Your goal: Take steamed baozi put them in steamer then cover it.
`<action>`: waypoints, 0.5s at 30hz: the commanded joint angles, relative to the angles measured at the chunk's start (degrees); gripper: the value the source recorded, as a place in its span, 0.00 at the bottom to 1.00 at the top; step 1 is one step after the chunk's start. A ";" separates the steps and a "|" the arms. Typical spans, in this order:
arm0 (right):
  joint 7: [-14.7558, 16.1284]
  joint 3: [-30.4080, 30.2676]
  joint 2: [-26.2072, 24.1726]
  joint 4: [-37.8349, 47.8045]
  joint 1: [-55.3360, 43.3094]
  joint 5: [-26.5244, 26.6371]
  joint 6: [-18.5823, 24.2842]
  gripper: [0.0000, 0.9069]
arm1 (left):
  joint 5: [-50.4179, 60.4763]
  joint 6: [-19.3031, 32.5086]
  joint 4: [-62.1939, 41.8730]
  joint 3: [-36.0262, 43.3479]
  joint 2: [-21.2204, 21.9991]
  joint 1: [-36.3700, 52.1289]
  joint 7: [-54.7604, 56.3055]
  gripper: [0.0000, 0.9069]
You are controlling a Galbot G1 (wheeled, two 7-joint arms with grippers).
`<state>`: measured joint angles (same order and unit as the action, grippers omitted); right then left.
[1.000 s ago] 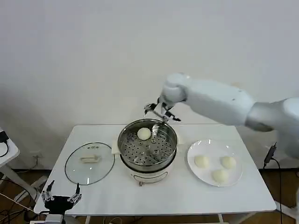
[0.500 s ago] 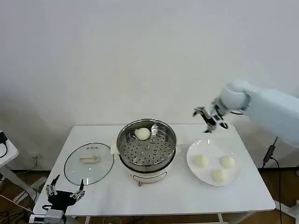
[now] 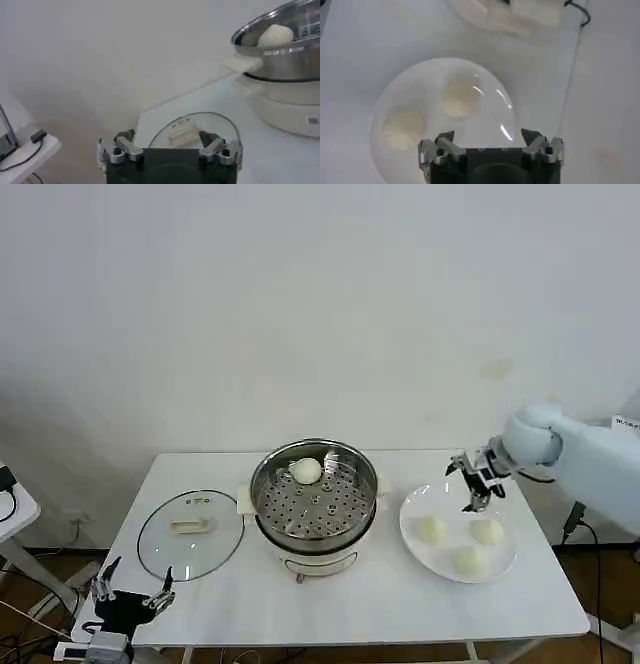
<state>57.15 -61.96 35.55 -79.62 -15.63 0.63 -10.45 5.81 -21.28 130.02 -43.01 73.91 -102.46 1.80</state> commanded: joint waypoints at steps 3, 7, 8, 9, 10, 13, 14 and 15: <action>-0.06 2.70 6.57 7.01 8.66 -0.18 -1.26 1.00 | 0.03 0.01 -0.41 -0.28 -0.24 -0.05 -0.22 1.00; -0.06 3.37 8.11 8.79 9.94 -1.11 -1.16 1.00 | -0.02 0.02 -0.84 -0.35 -0.41 0.06 -0.15 1.00; -0.03 3.51 8.42 9.26 10.17 -1.33 -1.19 1.00 | -0.02 0.01 -0.84 -0.34 -0.42 0.08 -0.14 1.00; -0.05 3.61 8.76 9.68 10.50 -1.56 -1.20 1.00 | -0.01 0.00 -0.84 -0.35 -0.42 0.09 -0.15 1.00; -0.06 3.63 8.84 9.89 10.53 -1.56 -1.20 1.00 | 0.01 0.00 -0.84 -0.33 -0.45 0.10 -0.18 1.00; -0.05 3.88 9.69 11.12 11.11 -2.74 -1.03 1.00 | 0.02 -0.06 -0.84 -0.38 -0.58 0.21 -0.26 1.00; -0.09 4.05 9.89 11.50 11.31 -2.84 -0.99 1.00 | 0.02 -0.07 -0.84 -0.43 -0.61 0.23 -0.28 1.00; -0.11 4.21 10.30 12.18 11.52 -2.86 -1.02 1.00 | -0.01 -0.07 -0.87 -0.50 -0.63 0.28 -0.31 1.00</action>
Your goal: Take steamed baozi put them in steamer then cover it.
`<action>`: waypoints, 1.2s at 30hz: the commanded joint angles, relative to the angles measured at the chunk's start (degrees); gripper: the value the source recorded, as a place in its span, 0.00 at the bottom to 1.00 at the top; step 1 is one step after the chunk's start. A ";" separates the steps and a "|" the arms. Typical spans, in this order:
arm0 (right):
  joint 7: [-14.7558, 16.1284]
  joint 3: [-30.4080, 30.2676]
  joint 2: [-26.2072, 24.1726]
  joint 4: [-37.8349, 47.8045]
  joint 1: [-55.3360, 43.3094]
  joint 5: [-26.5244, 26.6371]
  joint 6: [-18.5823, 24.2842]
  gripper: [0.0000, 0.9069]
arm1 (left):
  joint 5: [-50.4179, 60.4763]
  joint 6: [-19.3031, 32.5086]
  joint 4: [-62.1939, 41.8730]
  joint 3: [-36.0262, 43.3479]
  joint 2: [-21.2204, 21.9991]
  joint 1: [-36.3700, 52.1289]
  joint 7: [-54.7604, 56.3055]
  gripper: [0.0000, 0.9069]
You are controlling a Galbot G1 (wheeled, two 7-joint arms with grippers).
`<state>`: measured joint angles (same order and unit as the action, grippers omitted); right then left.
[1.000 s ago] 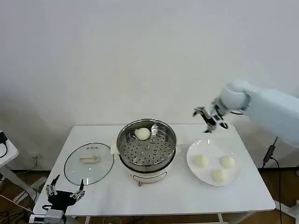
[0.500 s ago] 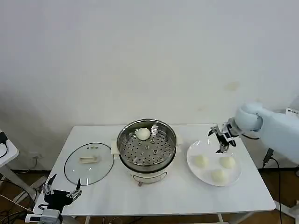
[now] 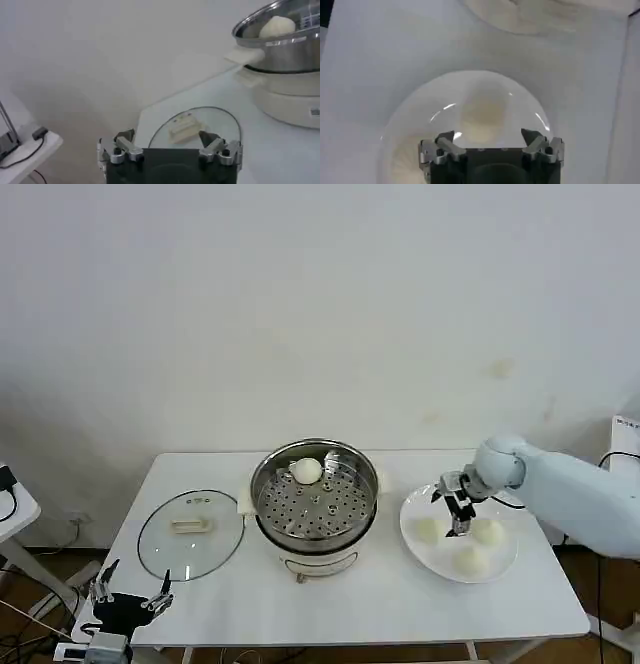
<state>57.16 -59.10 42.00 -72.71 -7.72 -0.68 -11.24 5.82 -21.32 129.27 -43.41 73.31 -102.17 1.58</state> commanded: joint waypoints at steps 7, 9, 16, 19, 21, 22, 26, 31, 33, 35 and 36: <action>-0.19 1.95 5.33 7.36 4.14 -2.83 -0.22 1.00 | -0.05 0.00 -0.49 -0.15 0.05 0.20 -0.09 1.00; -0.16 1.94 5.57 7.81 4.14 -2.92 -0.35 1.00 | -0.08 -0.02 -0.48 -0.19 0.04 0.25 -0.11 1.00; -0.40 3.02 6.61 10.21 5.48 -4.18 -0.23 0.90 | -0.09 -0.02 -0.55 -0.16 0.11 0.45 -0.13 1.00; -0.32 3.71 7.03 10.59 6.04 -4.42 -0.31 0.81 | -0.08 -0.02 -0.45 -0.11 0.21 0.42 -0.17 1.00; -0.26 3.85 7.12 10.58 6.05 -4.53 -0.43 0.70 | -0.05 -0.02 -0.41 -0.10 0.14 0.32 -0.18 1.00; -0.24 3.89 7.11 10.56 6.05 -4.59 -0.43 0.68 | -0.05 -0.01 -0.41 -0.12 0.12 0.30 -0.17 1.00; -0.13 4.36 6.78 10.12 6.07 -4.74 -0.31 0.67 | -0.08 -0.06 -0.28 -0.22 0.19 0.33 -0.16 1.00; -0.10 3.87 4.99 7.14 3.46 -3.41 -0.76 0.67 | -0.04 -0.07 -0.21 -0.07 0.32 0.32 -0.14 1.00; 0.01 3.22 3.73 5.71 1.33 -2.39 -1.03 0.67 | -0.04 -0.09 -0.17 -0.08 0.24 0.32 -0.14 1.00; 0.03 2.35 2.21 3.87 -1.04 -1.43 -1.29 0.67 | -0.03 -0.12 -0.11 -0.04 0.20 0.37 -0.17 1.00; 0.03 2.21 2.09 3.28 -1.23 -1.06 -1.36 0.67 | -0.03 -0.14 -0.09 0.00 0.20 0.43 -0.17 1.00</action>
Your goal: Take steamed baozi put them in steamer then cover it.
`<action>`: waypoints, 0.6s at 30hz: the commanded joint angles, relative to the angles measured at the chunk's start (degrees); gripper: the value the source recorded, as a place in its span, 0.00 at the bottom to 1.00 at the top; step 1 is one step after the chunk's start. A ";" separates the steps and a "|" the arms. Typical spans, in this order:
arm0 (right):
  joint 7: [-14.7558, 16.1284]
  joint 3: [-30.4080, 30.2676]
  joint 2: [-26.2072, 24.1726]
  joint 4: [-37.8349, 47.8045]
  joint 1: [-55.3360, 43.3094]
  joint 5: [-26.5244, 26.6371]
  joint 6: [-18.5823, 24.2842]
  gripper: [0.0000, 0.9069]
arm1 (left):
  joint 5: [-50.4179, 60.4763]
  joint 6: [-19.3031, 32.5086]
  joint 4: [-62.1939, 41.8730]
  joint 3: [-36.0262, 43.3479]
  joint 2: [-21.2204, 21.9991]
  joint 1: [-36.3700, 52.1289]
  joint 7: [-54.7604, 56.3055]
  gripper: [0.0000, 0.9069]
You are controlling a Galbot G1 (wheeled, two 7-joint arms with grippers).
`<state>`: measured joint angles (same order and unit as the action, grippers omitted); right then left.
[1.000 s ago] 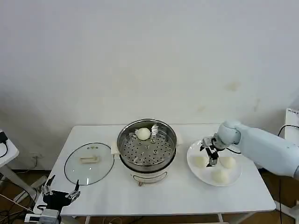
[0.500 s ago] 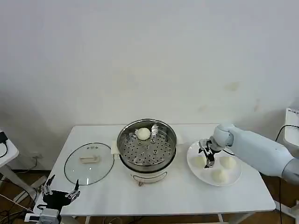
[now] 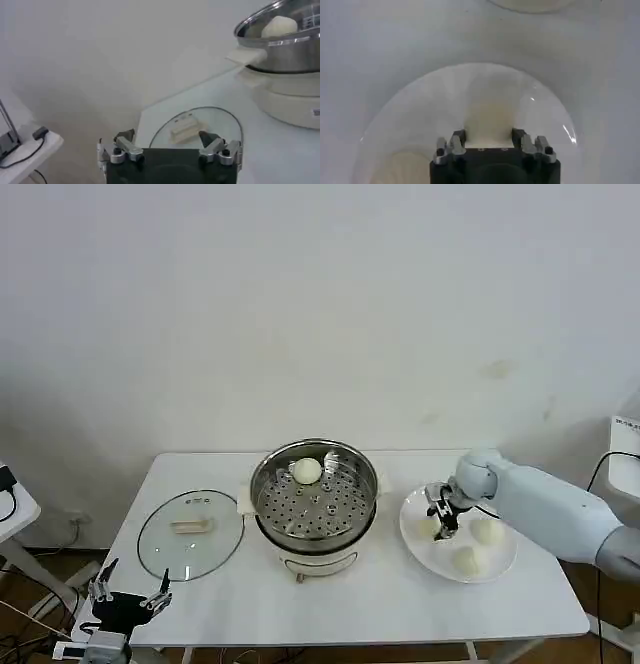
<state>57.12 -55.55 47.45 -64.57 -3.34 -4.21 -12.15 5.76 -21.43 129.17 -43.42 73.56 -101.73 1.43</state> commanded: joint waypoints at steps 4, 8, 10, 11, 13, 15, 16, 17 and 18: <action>0.03 -2.99 -6.23 -8.13 -10.84 5.36 -1.10 0.68 | 0.06 -0.07 0.01 0.30 -0.07 0.24 -0.06 1.00; 0.02 -5.90 -7.83 -10.82 -17.64 8.58 -1.68 0.68 | 0.06 -0.08 -0.08 0.50 -0.30 0.52 -0.08 1.00; -0.10 -6.98 -7.62 -11.37 -20.42 10.12 -2.14 0.68 | 0.05 -0.08 -0.09 0.55 -0.44 0.66 -0.11 1.00; -0.33 -7.84 -7.22 -11.62 -23.13 11.41 -2.47 0.68 | 0.05 -0.09 -0.07 0.61 -0.52 0.76 -0.13 1.00; -0.71 -9.16 -6.37 -12.08 -26.35 13.26 -3.34 0.68 | 0.04 -0.09 -0.01 0.74 -0.63 0.96 -0.13 1.00; -0.83 -10.63 -4.86 -12.57 -29.59 14.84 -4.00 0.68 | 0.02 -0.17 0.37 0.89 -0.64 1.17 -0.14 1.00; -1.05 -11.57 -3.67 -13.07 -31.24 16.08 -4.55 0.68 | -0.01 -0.20 0.50 0.91 -0.61 1.21 -0.17 1.00; -1.31 -12.26 -2.64 -13.69 -32.44 17.13 -5.05 0.68 | -0.06 -0.29 0.75 0.91 -0.62 1.26 -0.19 1.00; -1.49 -12.99 -1.56 -14.21 -33.29 18.65 -5.71 0.68 | -0.06 -0.31 0.83 0.90 -0.66 1.30 -0.21 1.00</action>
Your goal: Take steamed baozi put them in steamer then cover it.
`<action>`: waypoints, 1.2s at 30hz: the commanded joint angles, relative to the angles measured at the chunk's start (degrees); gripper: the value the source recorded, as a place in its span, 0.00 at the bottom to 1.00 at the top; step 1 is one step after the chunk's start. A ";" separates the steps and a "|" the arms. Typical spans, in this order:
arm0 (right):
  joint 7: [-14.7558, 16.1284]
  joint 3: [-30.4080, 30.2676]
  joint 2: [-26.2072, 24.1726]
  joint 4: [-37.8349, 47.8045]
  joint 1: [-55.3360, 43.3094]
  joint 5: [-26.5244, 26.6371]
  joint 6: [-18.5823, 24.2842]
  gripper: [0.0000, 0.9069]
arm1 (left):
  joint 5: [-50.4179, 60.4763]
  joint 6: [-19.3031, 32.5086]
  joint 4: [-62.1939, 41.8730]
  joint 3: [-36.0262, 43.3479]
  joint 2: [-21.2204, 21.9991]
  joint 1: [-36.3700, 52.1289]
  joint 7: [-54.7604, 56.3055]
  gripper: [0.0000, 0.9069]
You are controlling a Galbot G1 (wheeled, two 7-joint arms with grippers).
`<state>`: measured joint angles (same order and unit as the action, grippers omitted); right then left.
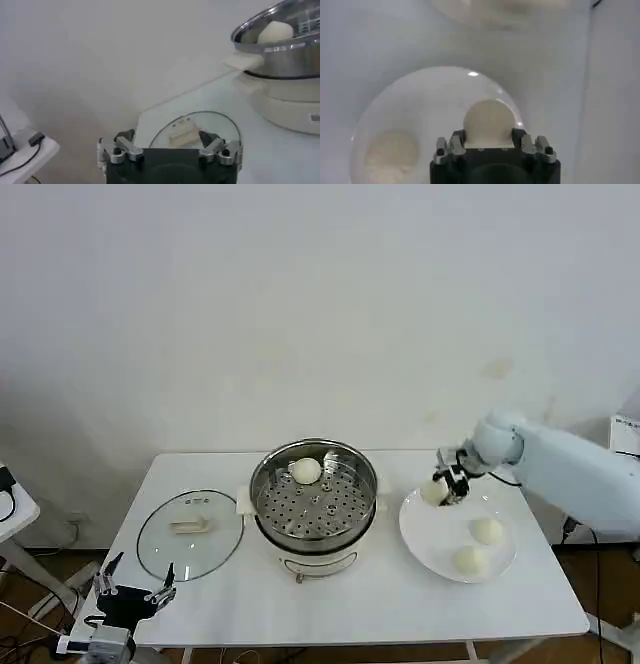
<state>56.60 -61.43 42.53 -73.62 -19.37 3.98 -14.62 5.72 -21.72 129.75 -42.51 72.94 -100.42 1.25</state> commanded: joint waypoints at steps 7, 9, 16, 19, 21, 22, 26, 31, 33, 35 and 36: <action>-3.40 -10.03 11.40 -8.08 -19.97 17.88 -8.05 0.69 | -0.43 0.03 0.35 -0.64 -0.39 0.17 0.07 1.00; -3.85 -10.54 13.68 -8.01 -19.94 19.05 -9.03 0.69 | -0.42 0.04 0.56 -0.66 -0.09 0.16 0.06 1.00; -6.19 -12.16 24.33 -6.21 -16.27 23.78 -13.30 0.69 | -0.40 0.04 0.59 -0.74 0.45 0.63 0.07 1.00; -6.70 -12.69 28.15 -4.32 -14.46 24.71 -14.04 0.69 | -0.41 0.07 0.80 -0.84 0.67 0.80 0.07 1.00; -6.86 -12.60 30.09 -1.88 -12.85 25.28 -14.34 0.69 | -0.40 0.07 1.11 -0.84 0.96 0.92 0.07 1.00; -6.89 -12.52 31.13 -0.42 -12.23 24.96 -14.32 0.69 | -0.37 0.05 1.38 -0.84 1.12 1.06 0.06 1.00; -6.94 -12.34 34.89 3.54 -8.74 24.46 -14.46 0.69 | -0.38 -0.01 1.96 -0.94 1.39 1.37 0.01 1.00; -6.85 -12.37 37.84 6.34 -7.11 23.80 -14.86 0.69 | -0.38 -0.02 2.12 -1.19 1.28 1.54 -0.02 1.00; -6.84 -12.44 38.74 7.26 -6.83 22.82 -14.94 0.69 | -0.43 -0.03 2.25 -1.22 1.35 1.60 -0.05 1.00; -6.70 -12.51 39.74 8.51 -6.47 21.88 -14.92 0.69 | -0.45 -0.03 2.29 -1.18 1.44 1.71 -0.05 1.00; -6.82 -12.47 40.07 8.97 -6.25 21.59 -15.07 0.69 | -0.44 -0.03 2.30 -1.11 1.48 1.79 -0.05 1.00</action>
<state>50.34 -73.21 73.90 -71.10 -28.85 26.05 -28.28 5.27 -21.73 131.91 -43.65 74.47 -98.56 1.22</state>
